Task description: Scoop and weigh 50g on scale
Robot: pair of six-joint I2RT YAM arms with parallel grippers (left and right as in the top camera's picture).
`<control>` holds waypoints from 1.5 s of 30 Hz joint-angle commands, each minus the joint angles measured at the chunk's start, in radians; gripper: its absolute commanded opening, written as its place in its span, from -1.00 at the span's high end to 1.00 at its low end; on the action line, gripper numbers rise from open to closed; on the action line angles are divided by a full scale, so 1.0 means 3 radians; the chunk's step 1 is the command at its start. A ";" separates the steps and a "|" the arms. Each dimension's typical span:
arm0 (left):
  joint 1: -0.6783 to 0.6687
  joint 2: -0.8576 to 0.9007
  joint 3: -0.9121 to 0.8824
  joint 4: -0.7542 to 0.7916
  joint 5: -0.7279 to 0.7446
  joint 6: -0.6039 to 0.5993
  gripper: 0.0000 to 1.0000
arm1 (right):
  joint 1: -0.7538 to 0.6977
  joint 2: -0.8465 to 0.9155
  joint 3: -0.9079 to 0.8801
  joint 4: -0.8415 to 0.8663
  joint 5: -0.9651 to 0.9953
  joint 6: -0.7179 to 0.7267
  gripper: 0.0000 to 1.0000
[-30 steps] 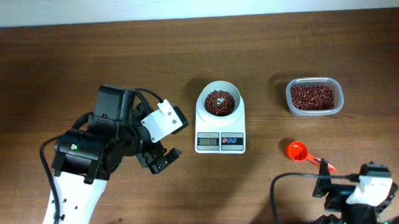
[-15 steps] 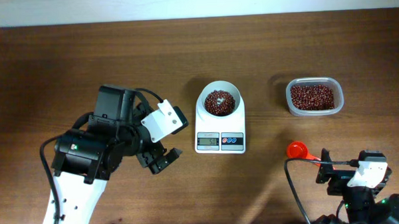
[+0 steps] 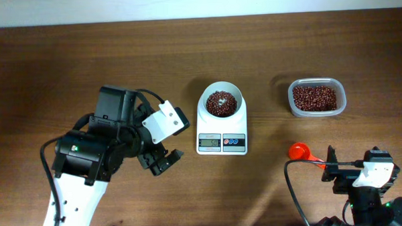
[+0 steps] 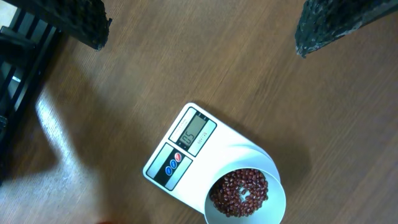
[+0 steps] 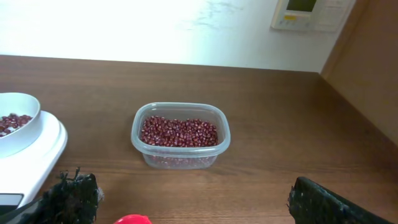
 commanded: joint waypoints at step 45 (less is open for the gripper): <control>0.0019 -0.0015 0.0051 0.0005 0.0003 -0.0018 -0.98 | -0.0011 -0.0023 -0.0426 0.0130 -0.0683 0.0013 -0.98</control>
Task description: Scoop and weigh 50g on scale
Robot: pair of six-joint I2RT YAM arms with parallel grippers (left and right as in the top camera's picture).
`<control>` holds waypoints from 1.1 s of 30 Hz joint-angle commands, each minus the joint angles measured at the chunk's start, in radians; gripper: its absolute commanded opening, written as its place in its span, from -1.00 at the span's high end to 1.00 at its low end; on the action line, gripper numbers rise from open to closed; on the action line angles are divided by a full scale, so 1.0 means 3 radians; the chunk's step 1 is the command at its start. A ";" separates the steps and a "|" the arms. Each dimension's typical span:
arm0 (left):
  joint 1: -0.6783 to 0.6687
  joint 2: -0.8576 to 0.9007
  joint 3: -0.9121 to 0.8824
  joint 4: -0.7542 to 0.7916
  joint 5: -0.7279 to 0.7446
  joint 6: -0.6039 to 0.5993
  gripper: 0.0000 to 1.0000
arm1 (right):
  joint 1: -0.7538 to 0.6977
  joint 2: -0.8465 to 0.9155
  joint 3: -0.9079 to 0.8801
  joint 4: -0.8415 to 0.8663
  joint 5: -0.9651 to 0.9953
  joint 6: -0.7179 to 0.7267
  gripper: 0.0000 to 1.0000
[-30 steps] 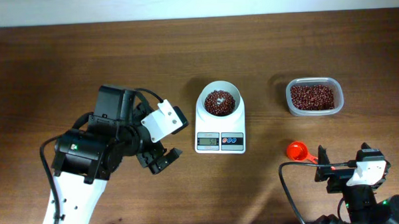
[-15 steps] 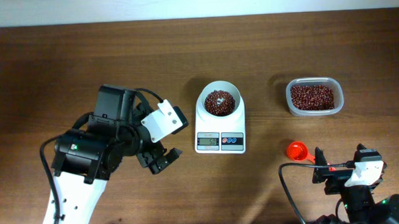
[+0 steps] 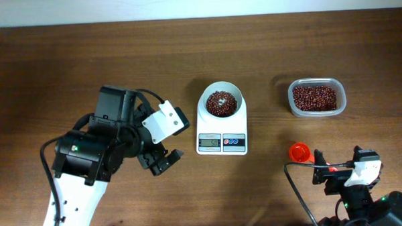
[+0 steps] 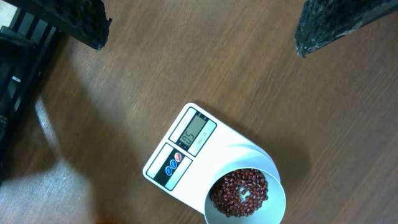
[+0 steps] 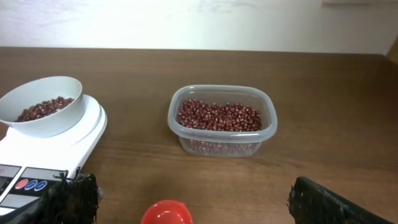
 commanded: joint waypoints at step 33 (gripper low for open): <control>0.0019 -0.0015 0.0051 0.0006 0.0003 -0.0017 -0.98 | 0.2300 -0.0263 -0.0773 0.1317 0.2004 0.1100 -0.98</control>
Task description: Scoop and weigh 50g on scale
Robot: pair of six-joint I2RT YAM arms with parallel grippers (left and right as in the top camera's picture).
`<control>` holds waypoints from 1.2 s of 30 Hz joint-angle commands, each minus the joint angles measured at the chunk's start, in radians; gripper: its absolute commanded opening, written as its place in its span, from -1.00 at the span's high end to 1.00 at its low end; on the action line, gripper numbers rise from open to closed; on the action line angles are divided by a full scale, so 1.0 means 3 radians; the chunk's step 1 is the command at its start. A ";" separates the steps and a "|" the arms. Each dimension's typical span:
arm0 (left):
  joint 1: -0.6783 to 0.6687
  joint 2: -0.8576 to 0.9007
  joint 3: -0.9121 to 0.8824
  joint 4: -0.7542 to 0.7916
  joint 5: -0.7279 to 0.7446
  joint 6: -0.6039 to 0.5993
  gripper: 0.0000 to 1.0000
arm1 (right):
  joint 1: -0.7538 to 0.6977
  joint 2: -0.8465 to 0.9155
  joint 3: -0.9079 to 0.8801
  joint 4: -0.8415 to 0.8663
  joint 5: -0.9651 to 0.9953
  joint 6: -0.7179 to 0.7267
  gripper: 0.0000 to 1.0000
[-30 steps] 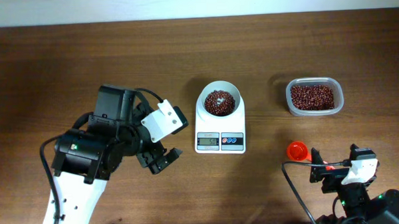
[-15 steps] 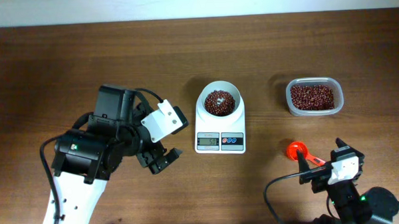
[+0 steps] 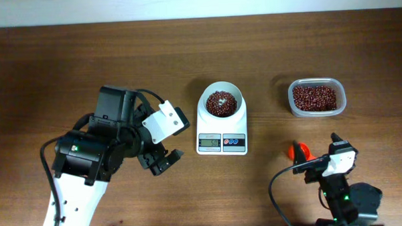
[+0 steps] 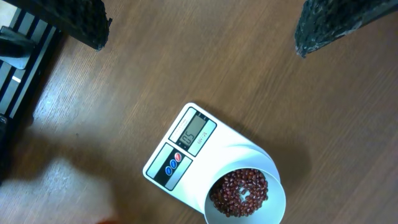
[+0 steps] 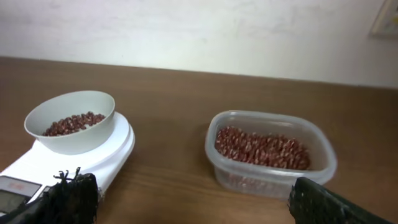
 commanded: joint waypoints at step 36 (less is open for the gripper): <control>0.0019 -0.0015 0.0051 0.0006 0.0003 -0.0018 -0.98 | 0.0155 -0.0036 -0.0356 0.0643 0.0458 0.0224 -0.98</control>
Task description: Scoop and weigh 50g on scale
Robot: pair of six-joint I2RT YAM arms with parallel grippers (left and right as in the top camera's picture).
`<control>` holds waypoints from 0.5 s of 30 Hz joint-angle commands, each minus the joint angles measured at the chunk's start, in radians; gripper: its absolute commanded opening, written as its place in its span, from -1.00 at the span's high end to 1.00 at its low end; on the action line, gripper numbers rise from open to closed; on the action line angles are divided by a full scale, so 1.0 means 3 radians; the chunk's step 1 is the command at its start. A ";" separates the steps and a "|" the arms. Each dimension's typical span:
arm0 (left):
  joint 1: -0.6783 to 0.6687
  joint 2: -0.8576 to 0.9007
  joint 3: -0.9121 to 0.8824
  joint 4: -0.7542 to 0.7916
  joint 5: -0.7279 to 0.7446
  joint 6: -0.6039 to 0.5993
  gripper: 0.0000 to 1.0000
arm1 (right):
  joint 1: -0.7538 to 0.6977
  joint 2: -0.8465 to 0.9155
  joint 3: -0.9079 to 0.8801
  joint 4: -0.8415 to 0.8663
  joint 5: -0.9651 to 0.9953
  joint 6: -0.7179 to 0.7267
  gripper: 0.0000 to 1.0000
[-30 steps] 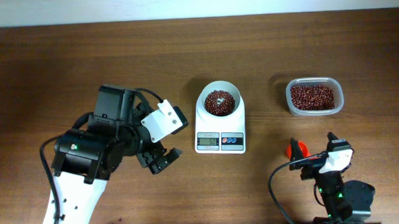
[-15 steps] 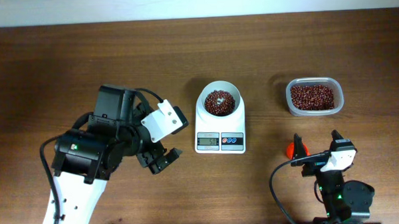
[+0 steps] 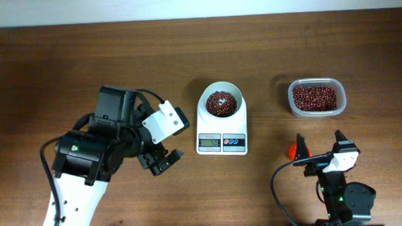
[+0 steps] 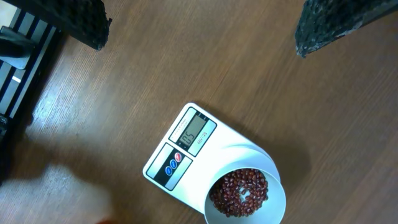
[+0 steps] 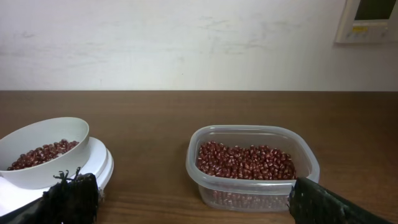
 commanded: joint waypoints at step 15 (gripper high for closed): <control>0.0019 -0.0015 0.0051 0.0006 0.0003 -0.0018 -0.98 | 0.0027 -0.0036 -0.0033 0.0001 0.0031 0.0015 -0.98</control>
